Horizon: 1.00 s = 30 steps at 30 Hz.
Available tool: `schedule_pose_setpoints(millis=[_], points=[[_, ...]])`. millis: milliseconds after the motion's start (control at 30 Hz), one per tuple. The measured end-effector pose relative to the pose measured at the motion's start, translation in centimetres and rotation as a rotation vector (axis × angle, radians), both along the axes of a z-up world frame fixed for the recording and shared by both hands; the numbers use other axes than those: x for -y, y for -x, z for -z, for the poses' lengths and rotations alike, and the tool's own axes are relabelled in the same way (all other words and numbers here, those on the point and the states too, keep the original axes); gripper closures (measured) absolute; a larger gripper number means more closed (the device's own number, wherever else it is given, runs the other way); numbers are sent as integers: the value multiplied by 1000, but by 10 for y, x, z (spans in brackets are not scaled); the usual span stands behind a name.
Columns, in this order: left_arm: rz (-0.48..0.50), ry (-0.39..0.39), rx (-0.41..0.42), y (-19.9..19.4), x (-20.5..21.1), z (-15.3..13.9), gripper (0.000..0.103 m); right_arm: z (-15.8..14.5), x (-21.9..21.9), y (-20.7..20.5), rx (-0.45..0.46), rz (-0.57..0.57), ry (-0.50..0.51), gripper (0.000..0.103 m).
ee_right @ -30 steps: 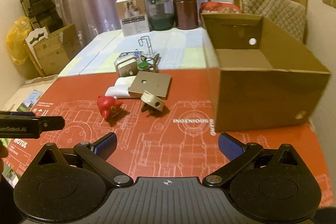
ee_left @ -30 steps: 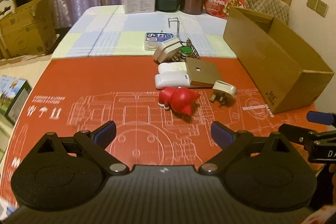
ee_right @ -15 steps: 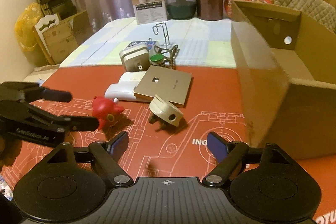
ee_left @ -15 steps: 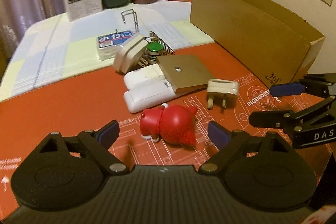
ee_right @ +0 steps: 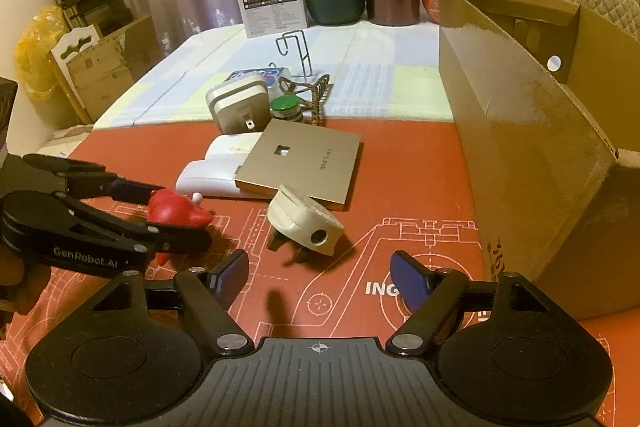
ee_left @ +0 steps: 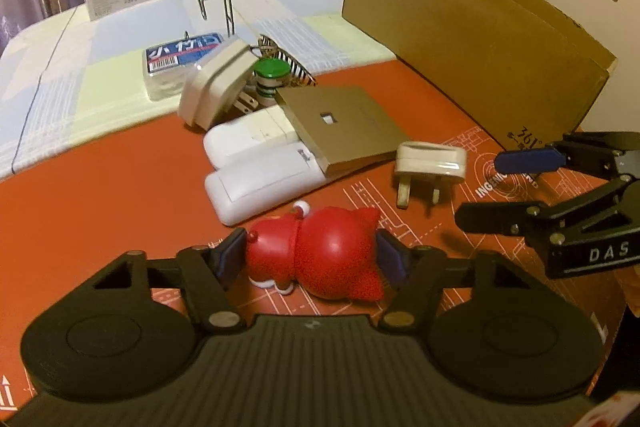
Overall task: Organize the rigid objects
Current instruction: 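Grasp the red toy with the left tool while the right tool grasps the white plug, then carry the red toy and white plug over the cardboard box with both tools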
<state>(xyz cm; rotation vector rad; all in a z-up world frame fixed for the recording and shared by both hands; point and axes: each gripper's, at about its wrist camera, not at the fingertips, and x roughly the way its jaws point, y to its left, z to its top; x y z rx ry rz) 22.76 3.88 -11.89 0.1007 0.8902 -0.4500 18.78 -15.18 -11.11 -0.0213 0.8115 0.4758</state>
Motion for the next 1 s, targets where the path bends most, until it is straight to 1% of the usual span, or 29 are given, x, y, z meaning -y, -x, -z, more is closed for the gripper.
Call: schedule_pose_setpoints(millis=[133, 300, 400, 533, 567, 600, 667, 733, 800, 1000], points=[[-36, -9, -6, 1, -5, -2, 39, -2, 0, -4, 6, 13, -14, 27], [-101, -28, 27, 1, -18, -15, 40, -4, -6, -9, 8, 6, -29, 27], [-125, -20, 43, 0, -24, -22, 40, -3, -11, -14, -2, 11, -51, 27], [-144, -6, 41, 0, -30, -26, 40, -1, -13, -27, -31, 43, -88, 27], [-146, -7, 39, 0, -30, -26, 40, 1, -14, -31, -43, 53, -97, 29], [-147, -7, 39, 0, -30, -26, 40, 2, -14, -35, -55, 59, -105, 34], [-147, -4, 38, 1, -31, -26, 40, 5, -15, -41, -76, 68, -115, 40], [-147, 1, 38, 1, -31, -27, 40, 9, -16, -45, -93, 82, -115, 45], [-147, 2, 40, 2, -32, -28, 40, 11, -15, -46, -113, 89, -127, 54], [-149, 7, 46, 4, -31, -34, 40, 8, -16, -39, -104, 93, -115, 56]])
